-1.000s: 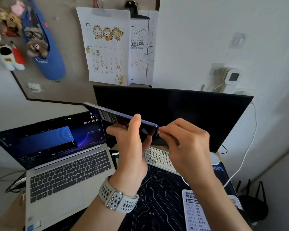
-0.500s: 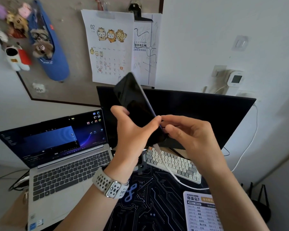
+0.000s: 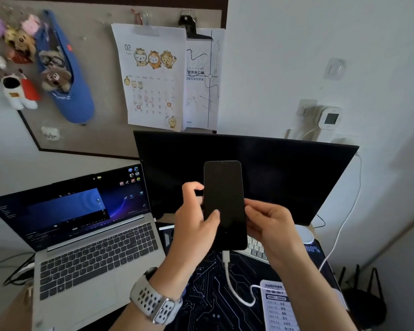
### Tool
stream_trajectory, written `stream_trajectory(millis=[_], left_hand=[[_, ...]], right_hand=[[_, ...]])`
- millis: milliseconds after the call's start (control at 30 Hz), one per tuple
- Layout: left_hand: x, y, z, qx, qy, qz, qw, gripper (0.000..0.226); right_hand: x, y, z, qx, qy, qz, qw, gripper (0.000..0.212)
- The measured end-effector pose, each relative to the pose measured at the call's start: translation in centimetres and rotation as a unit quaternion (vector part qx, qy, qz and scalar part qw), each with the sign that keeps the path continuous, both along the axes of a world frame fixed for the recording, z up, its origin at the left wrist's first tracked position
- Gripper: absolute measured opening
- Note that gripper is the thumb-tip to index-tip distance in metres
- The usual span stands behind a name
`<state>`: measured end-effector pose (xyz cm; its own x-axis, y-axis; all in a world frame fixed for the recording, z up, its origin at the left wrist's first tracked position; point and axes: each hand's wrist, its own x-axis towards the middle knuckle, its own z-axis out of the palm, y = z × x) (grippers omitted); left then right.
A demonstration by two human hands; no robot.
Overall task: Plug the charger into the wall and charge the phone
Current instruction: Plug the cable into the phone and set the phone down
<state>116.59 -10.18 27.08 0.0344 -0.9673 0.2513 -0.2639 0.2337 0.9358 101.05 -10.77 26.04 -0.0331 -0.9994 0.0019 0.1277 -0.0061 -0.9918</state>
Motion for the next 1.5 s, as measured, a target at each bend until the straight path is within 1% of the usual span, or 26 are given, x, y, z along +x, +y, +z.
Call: stream_trajectory(millis=[100,167,233,267,300,367,467,600,867,1267,1500], left_hand=[[0.5,0.2,-0.5,0.102,0.1,-0.033,0.989,0.041],[0.7,0.1,-0.6,0.145,0.134,-0.044,0.979,0.039],[0.8,-0.1,-0.3,0.171,0.168,-0.051,0.969,0.032],[0.9,-0.3,-0.1,0.185,0.183,-0.056,0.964,0.03],[1.0,-0.4,0.1,0.197,0.193,-0.06,0.959,0.033],[1.4,-0.7,0.4,0.218,0.204,-0.062,0.952,0.046],[1.9,-0.9,0.7,0.226,0.219,-0.065,0.947,0.05],[2.2,-1.1,0.9,0.23,0.235,-0.072,0.942,0.047],[2.5,-1.2,0.8,0.221,0.237,-0.079,0.943,0.046],[2.3,-1.0,0.5,0.221,0.227,-0.094,0.944,0.043],[2.1,-0.9,0.5,0.223,0.228,-0.088,0.944,0.036]], right_hand=[[-0.6,0.4,-0.9,0.047,-0.029,0.005,0.998,0.036],[-0.8,0.5,-1.0,0.062,-0.042,0.025,0.997,0.034],[-1.1,0.4,-0.9,0.072,-0.05,0.045,0.995,0.028],[-1.3,0.3,-0.9,0.079,-0.057,0.052,0.994,0.033],[-1.5,0.3,-0.8,0.086,-0.066,0.063,0.992,0.04],[-1.8,0.2,-0.6,0.098,-0.08,0.088,0.988,0.048],[-2.2,0.3,-0.2,0.115,-0.106,0.11,0.982,0.058],[-2.3,0.3,0.2,0.12,-0.115,0.123,0.978,0.062],[-2.4,0.2,-0.1,0.109,-0.12,0.127,0.979,0.054],[-2.5,0.2,-0.4,0.109,-0.112,0.115,0.981,0.059],[-2.4,0.3,-0.1,0.099,-0.1,0.113,0.984,0.054]])
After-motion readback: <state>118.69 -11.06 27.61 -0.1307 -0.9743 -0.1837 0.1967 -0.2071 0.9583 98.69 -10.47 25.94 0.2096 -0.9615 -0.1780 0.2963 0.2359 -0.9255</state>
